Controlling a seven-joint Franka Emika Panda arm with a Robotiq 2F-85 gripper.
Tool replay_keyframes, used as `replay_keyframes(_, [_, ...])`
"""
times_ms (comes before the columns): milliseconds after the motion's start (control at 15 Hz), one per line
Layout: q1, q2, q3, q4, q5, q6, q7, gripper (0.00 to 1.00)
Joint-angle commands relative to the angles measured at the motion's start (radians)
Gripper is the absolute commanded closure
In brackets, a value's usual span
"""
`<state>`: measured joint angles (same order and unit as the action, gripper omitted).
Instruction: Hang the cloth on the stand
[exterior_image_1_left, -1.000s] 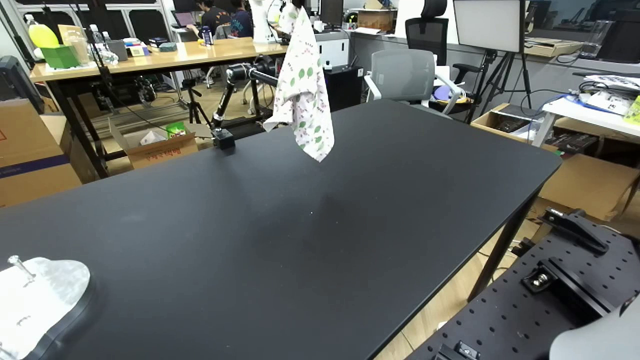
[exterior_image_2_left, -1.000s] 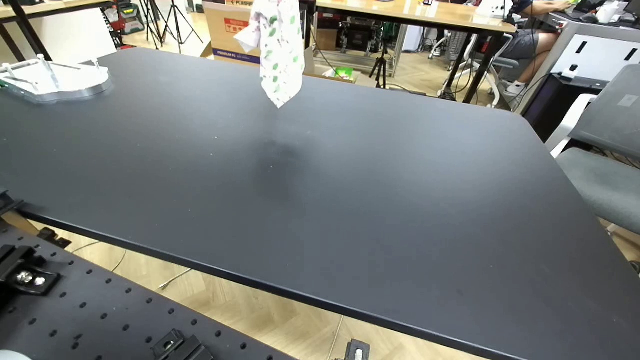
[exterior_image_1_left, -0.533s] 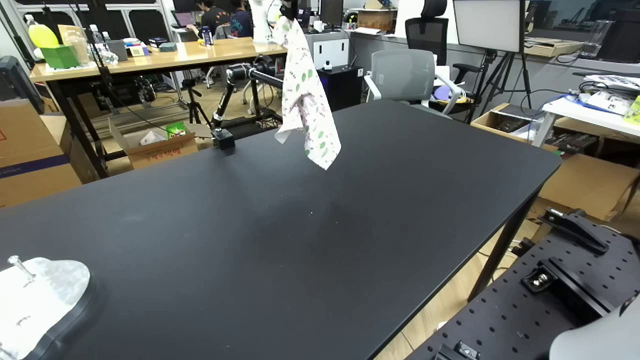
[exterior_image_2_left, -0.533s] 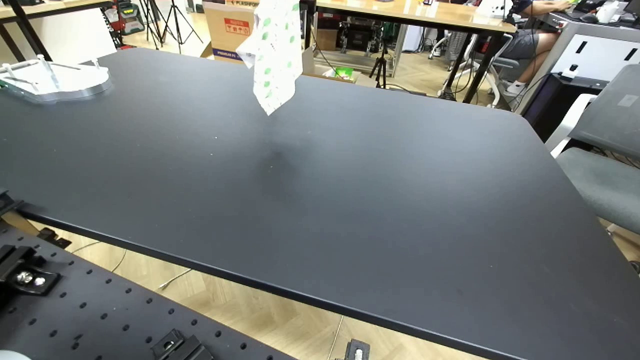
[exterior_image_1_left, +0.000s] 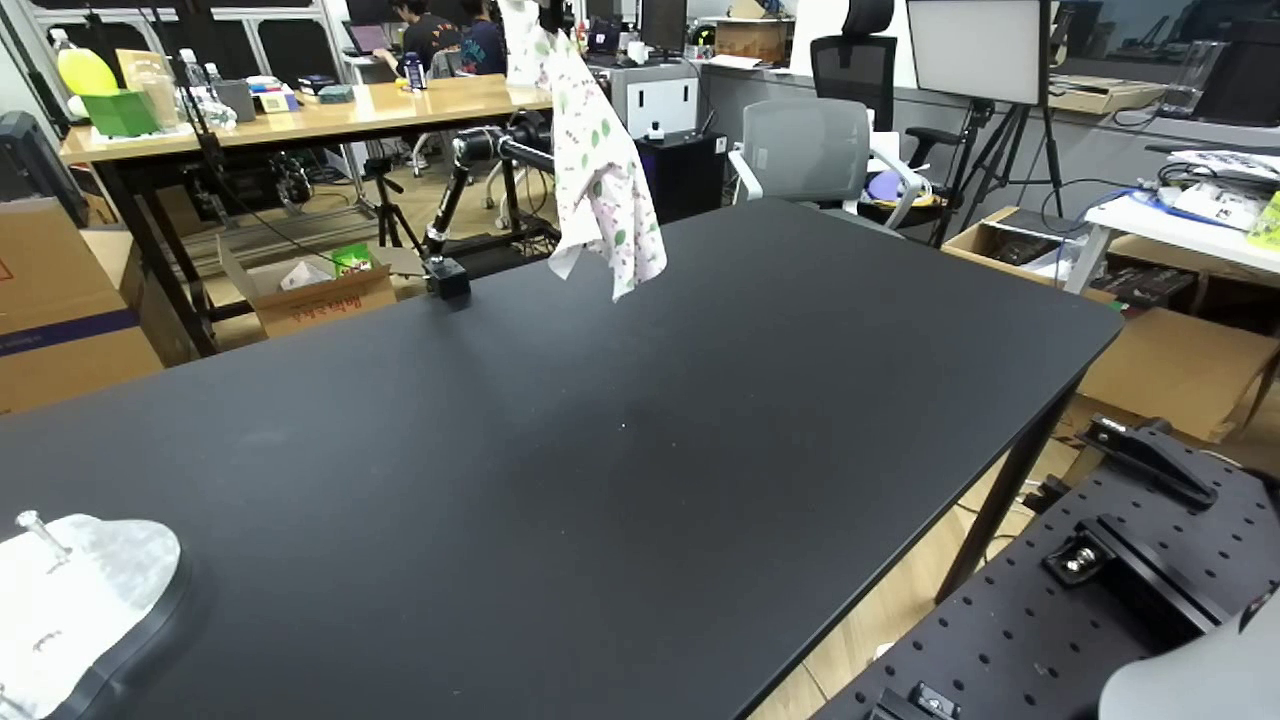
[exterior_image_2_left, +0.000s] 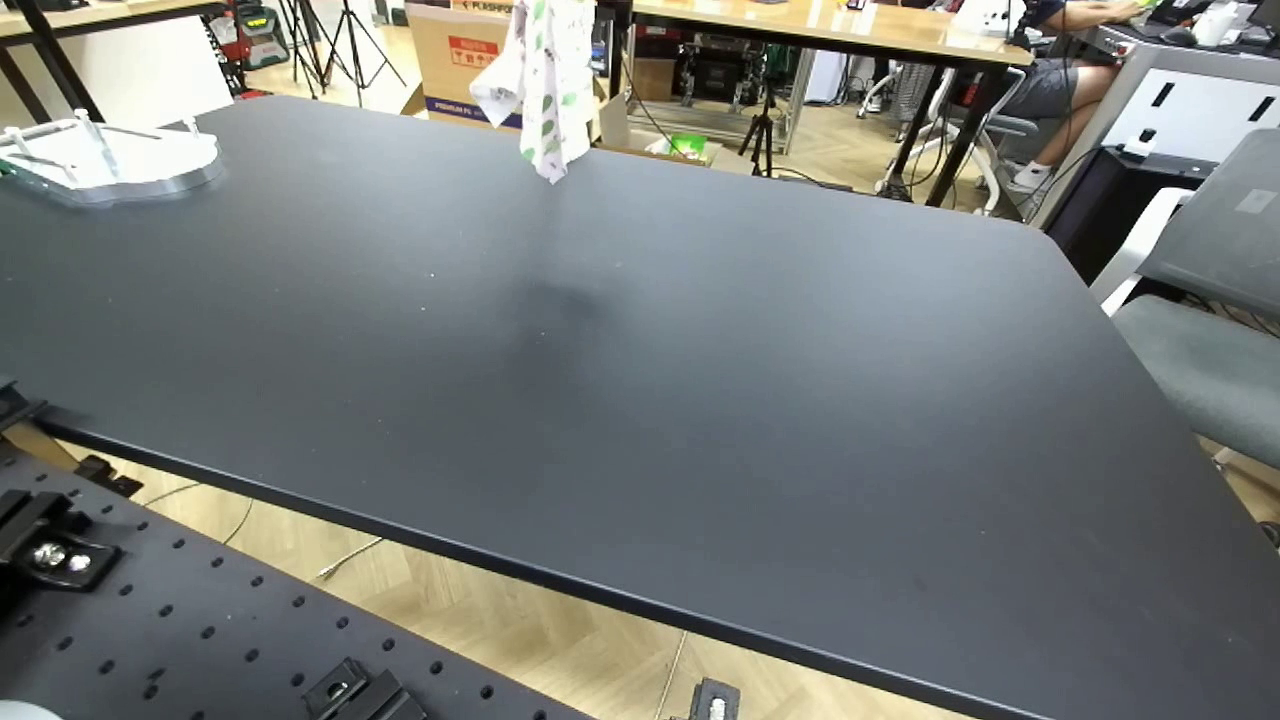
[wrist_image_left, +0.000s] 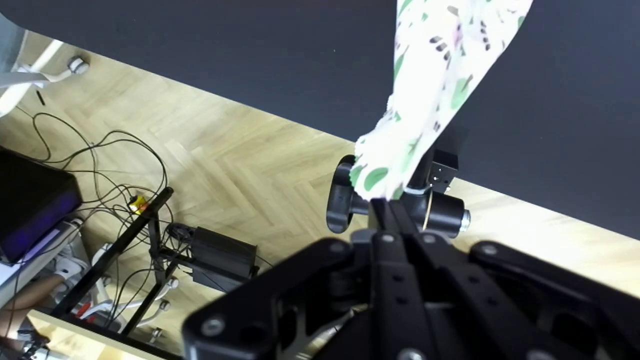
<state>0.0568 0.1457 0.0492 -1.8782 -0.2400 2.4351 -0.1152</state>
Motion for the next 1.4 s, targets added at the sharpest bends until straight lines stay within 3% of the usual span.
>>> replay_keyframes(0, [0.001,0.071,-0.012,0.092,-0.008,-0.045,0.012,1.0])
replay_keyframes(133, [-0.001,0.091,-0.016,0.107,-0.002,-0.054,0.005,1.0])
replay_keyframes(200, [-0.002,0.098,-0.017,0.112,0.004,-0.062,0.0,0.74])
replay_keyframes(333, [-0.004,0.101,-0.017,0.112,0.013,-0.07,-0.009,0.68])
replay_keyframes(667, [-0.001,0.07,-0.014,0.101,0.019,-0.1,-0.012,0.34])
replay_keyframes(933, [-0.011,-0.022,-0.005,0.025,0.063,-0.078,-0.025,0.06])
replay_keyframes(1000, [-0.002,0.05,-0.013,0.079,0.034,-0.067,-0.008,0.25])
replay_keyframes(1200, [-0.004,0.005,-0.01,0.054,0.049,-0.074,-0.014,0.07])
replay_keyframes(1333, [-0.004,-0.003,-0.01,0.044,0.049,-0.074,-0.014,0.06])
